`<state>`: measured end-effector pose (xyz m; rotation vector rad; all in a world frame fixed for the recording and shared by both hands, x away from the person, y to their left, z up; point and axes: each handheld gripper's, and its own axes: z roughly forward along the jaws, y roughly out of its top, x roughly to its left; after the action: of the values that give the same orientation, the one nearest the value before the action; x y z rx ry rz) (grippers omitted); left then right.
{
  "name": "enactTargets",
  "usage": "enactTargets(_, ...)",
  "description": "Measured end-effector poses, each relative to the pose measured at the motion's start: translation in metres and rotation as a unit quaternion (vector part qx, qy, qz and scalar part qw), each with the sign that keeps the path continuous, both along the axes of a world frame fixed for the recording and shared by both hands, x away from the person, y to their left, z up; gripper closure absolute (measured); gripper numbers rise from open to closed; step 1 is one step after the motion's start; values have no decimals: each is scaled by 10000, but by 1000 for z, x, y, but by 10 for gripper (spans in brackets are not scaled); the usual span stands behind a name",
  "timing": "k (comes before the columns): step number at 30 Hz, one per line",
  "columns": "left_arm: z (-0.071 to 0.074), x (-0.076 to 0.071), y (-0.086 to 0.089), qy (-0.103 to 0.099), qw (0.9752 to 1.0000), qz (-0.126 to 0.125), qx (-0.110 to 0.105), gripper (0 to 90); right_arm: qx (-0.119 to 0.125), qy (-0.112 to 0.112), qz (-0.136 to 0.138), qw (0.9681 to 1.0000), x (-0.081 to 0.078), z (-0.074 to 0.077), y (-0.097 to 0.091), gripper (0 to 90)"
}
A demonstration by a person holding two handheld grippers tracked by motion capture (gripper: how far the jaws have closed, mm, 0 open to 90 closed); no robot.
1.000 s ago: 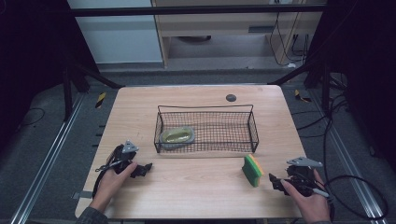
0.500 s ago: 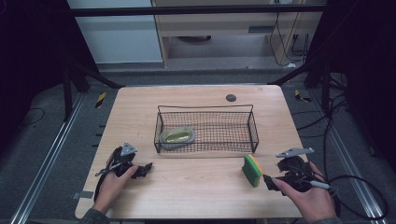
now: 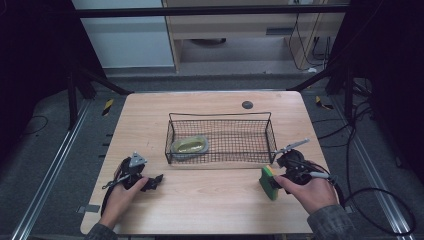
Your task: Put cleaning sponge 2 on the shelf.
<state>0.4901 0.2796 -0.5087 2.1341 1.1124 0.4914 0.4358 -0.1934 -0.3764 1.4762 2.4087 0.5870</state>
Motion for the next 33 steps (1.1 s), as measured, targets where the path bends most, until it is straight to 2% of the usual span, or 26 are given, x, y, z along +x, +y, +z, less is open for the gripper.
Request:
enactTargets(9, 0, 0, 0, 2, 10000, -1, -1, 0, -190, 441, 54, 9988, 23, -23, 15, 344)
enactTargets(16, 0, 0, 0, 5, 10000, -5, -3, 0, -317, 673, 145, 9971, 26, -37, 21, 376)
enactTargets(22, 0, 0, 0, 5, 10000, -7, -4, 0, -388, 702, 185, 9966, 27, -40, 22, 469)
enactTargets(26, 0, 1, 0, 8, 10000, -10, -6, 0, -302, 746, 250, 9964, 26, -41, 19, 627)
enactTargets(29, 0, 1, 0, 7, 10000, -10, -6, 0, -228, 731, 196, 9969, 26, -37, 14, 640)
enactTargets(33, 0, 1, 0, 7, 10000, -9, -7, 0, -115, 516, 106, 9985, 27, -26, 3, 643)
